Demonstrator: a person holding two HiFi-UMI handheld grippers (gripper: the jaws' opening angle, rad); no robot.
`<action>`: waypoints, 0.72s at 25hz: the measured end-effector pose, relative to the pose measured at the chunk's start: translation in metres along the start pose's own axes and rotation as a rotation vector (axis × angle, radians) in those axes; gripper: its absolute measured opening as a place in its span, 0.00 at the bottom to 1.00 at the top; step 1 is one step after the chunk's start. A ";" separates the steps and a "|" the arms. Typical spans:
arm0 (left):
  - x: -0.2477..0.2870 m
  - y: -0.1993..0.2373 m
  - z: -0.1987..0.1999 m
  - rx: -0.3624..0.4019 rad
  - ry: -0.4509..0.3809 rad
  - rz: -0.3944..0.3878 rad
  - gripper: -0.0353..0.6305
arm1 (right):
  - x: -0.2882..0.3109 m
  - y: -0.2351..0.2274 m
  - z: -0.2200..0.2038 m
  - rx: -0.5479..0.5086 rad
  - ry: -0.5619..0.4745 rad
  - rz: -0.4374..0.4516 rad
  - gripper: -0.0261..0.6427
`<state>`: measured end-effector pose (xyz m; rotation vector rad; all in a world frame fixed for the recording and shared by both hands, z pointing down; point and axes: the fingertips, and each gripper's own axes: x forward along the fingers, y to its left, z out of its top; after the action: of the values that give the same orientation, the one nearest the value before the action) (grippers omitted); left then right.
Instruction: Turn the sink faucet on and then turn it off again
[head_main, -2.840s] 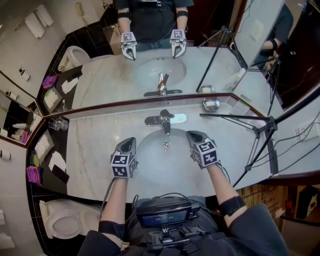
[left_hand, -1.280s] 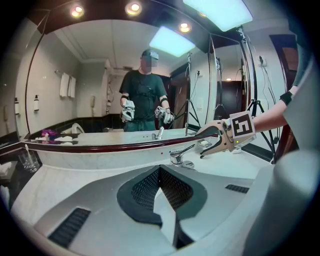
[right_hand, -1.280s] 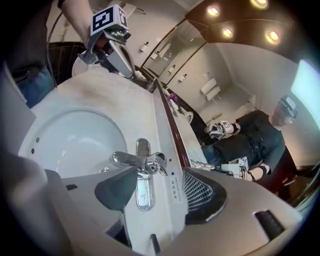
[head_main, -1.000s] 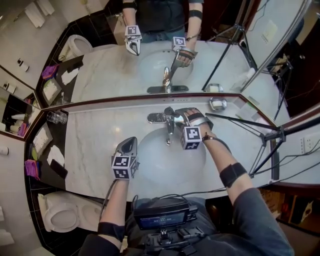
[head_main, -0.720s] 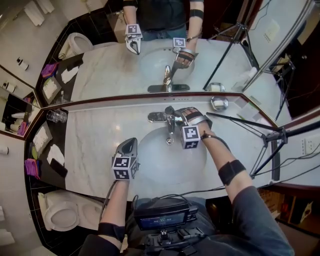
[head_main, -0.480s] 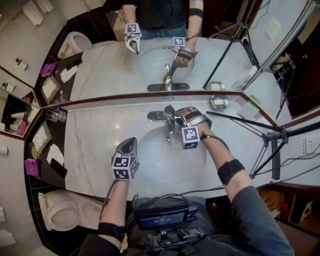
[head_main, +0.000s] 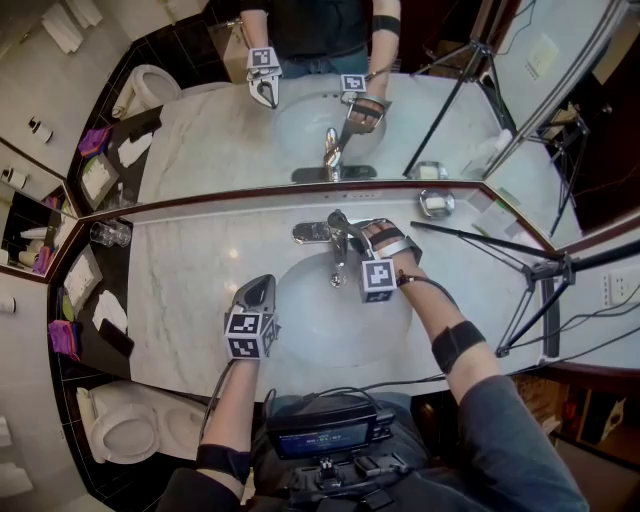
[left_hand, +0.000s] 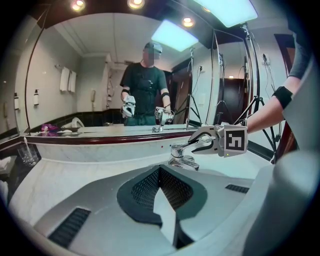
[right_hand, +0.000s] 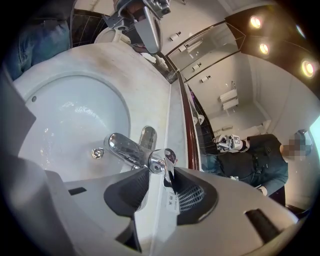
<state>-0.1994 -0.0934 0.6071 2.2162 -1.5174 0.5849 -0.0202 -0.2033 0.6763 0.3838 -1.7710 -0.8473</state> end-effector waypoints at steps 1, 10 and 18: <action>0.000 0.000 0.000 0.001 0.000 -0.001 0.06 | 0.000 0.001 -0.001 0.003 0.002 0.001 0.28; 0.001 -0.002 0.001 0.003 0.001 -0.005 0.06 | 0.000 0.017 -0.007 0.033 0.020 0.005 0.28; 0.001 -0.003 0.003 0.005 0.002 -0.003 0.06 | 0.000 0.027 -0.009 0.057 0.026 0.017 0.28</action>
<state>-0.1961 -0.0948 0.6047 2.2210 -1.5127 0.5896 -0.0077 -0.1881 0.6966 0.4150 -1.7753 -0.7779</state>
